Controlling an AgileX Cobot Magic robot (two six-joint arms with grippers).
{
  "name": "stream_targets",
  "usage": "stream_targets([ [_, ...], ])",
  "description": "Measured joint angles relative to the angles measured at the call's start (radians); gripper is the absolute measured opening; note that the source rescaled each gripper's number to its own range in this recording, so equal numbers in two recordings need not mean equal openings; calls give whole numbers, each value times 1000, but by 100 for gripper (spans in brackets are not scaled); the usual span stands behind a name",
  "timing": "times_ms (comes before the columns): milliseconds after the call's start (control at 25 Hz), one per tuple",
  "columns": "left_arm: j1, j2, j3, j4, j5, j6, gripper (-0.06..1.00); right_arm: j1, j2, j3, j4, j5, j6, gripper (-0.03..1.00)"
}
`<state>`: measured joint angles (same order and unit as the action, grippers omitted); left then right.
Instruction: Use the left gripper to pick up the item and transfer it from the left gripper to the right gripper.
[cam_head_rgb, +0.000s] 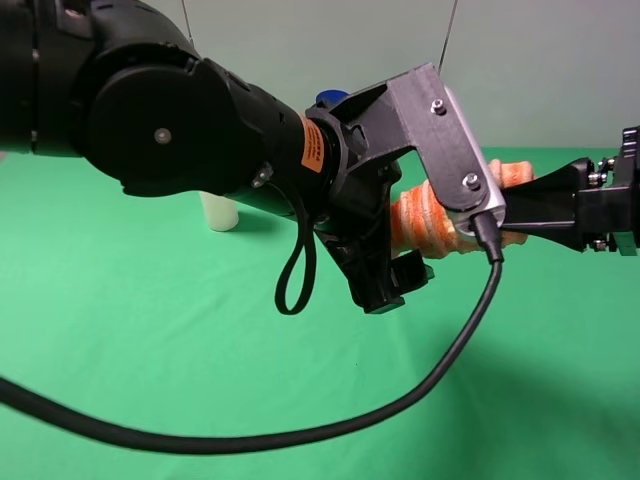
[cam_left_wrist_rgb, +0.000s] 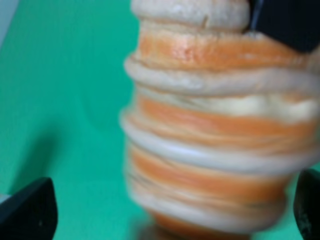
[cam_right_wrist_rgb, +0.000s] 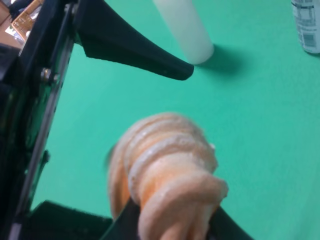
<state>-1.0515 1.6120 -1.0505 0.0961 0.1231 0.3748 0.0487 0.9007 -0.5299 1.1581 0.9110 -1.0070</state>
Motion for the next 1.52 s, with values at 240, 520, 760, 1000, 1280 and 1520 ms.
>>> stream_targets([
  [240,0,0,0,-1,9,-32,100,0,0,0,0,0,2,5],
  [520,0,-56,0,-1,110,-61,100,0,0,0,0,0,16,3],
  [760,0,-174,0,1,285,-158,100,0,0,0,-5,0,19,3],
  [1000,0,-295,0,7,448,-280,100,0,0,0,-5,-1,23,3],
  [1280,0,-432,0,13,638,-418,100,0,0,0,-34,-1,51,3],
  [1520,0,-530,0,101,850,-528,99,0,0,0,-61,-5,89,3],
])
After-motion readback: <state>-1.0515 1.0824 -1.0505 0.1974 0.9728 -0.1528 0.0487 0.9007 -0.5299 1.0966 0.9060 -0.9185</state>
